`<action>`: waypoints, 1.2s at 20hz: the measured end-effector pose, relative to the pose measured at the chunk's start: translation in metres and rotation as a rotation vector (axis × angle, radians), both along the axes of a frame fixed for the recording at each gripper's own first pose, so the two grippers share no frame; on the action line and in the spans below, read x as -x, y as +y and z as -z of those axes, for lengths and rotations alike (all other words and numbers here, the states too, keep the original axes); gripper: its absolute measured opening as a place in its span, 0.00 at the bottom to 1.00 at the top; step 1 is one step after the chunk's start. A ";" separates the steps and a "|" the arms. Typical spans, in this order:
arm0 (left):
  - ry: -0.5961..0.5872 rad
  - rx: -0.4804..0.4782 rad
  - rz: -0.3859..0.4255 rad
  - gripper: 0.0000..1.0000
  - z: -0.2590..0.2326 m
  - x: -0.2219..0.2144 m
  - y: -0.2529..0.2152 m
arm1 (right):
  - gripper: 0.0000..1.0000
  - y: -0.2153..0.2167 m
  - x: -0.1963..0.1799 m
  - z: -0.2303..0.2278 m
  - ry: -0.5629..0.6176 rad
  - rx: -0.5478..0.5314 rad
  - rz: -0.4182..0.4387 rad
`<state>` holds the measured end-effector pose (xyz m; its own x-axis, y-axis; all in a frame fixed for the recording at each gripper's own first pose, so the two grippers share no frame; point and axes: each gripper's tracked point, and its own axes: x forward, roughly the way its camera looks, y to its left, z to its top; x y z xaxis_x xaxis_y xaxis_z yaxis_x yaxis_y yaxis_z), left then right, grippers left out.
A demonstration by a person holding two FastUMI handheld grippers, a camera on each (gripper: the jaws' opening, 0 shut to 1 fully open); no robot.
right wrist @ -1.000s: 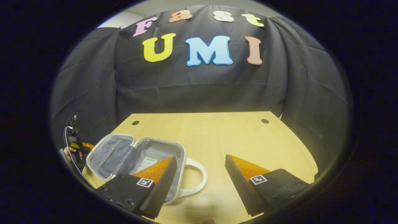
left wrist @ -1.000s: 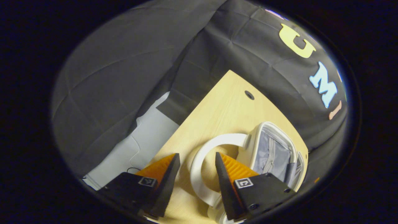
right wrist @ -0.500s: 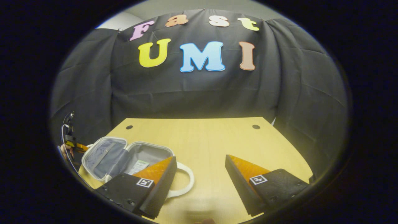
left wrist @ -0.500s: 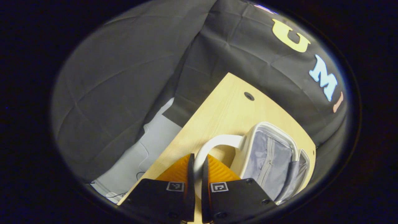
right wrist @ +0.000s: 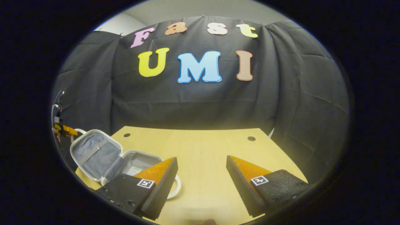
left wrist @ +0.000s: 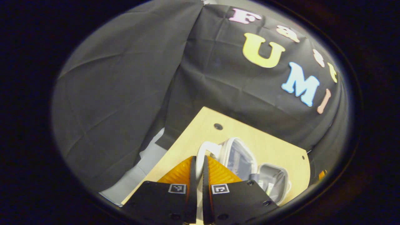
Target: First open the suitcase, pack the skin care products into it, and then close the suitcase.
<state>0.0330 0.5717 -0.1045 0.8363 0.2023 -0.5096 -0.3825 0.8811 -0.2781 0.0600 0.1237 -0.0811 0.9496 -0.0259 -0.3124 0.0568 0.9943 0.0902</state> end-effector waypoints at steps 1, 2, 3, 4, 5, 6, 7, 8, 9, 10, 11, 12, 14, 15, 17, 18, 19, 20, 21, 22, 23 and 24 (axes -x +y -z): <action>-0.023 -0.024 0.021 0.16 -0.017 -0.002 -0.019 | 0.96 -0.005 -0.001 -0.001 -0.006 0.001 0.003; -0.044 -0.052 0.043 0.16 -0.033 -0.005 -0.037 | 0.96 -0.010 0.000 -0.001 -0.009 -0.001 0.005; -0.063 -0.080 0.061 0.16 -0.045 -0.007 -0.053 | 0.96 -0.014 0.002 -0.001 -0.012 -0.007 0.006; -0.080 -0.104 0.080 0.16 -0.059 -0.009 -0.069 | 0.96 -0.018 0.002 0.000 -0.016 -0.014 0.005; -0.090 -0.123 0.091 0.16 -0.071 -0.010 -0.087 | 0.96 -0.023 0.004 0.000 -0.018 -0.020 0.005; -0.100 -0.133 0.110 0.15 -0.081 -0.013 -0.106 | 1.00 -0.028 0.007 0.001 -0.019 -0.024 0.004; -0.115 -0.142 0.125 0.15 -0.089 -0.012 -0.126 | 0.95 -0.033 0.009 0.002 -0.022 -0.026 0.001; -0.132 -0.150 0.150 0.15 -0.099 -0.014 -0.149 | 0.95 -0.039 0.011 0.003 -0.025 -0.027 -0.001; -0.151 -0.153 0.171 0.15 -0.105 -0.014 -0.172 | 0.95 -0.044 0.014 0.004 -0.028 -0.027 -0.009; -0.171 -0.151 0.196 0.15 -0.111 -0.017 -0.197 | 0.95 -0.048 0.015 0.007 -0.031 -0.023 -0.017; -0.184 -0.147 0.215 0.15 -0.114 -0.018 -0.223 | 0.95 -0.054 0.017 0.009 -0.031 -0.019 -0.026; -0.196 -0.143 0.235 0.15 -0.114 -0.020 -0.251 | 0.95 -0.060 0.020 0.010 -0.032 -0.020 -0.038; -0.205 -0.126 0.270 0.15 -0.108 -0.024 -0.307 | 0.95 -0.070 0.024 0.015 -0.027 -0.030 -0.067; -0.209 -0.118 0.285 0.15 -0.101 -0.022 -0.335 | 0.95 -0.076 0.027 0.017 -0.026 -0.034 -0.082; -0.196 -0.102 0.325 0.15 -0.077 -0.022 -0.394 | 0.95 -0.089 0.030 0.023 -0.025 -0.028 -0.110; -0.187 -0.107 0.342 0.15 -0.062 -0.024 -0.421 | 0.95 -0.096 0.034 0.027 -0.026 -0.021 -0.120; -0.177 -0.121 0.357 0.15 -0.047 -0.027 -0.445 | 0.95 -0.103 0.036 0.030 -0.027 -0.016 -0.133; -0.164 -0.138 0.365 0.15 -0.029 -0.027 -0.466 | 0.95 -0.107 0.036 0.033 -0.023 -0.011 -0.148; -0.149 -0.152 0.371 0.15 -0.010 -0.029 -0.483 | 0.95 -0.111 0.038 0.036 -0.021 -0.005 -0.165; -0.134 -0.157 0.374 0.16 0.007 -0.032 -0.497 | 0.95 -0.115 0.040 0.040 -0.015 0.001 -0.180; -0.129 -0.162 0.375 0.15 0.022 -0.035 -0.506 | 0.95 -0.119 0.043 0.042 -0.008 0.004 -0.193; -0.124 -0.173 0.371 0.15 0.033 -0.039 -0.513 | 0.95 -0.122 0.044 0.045 -0.001 0.007 -0.200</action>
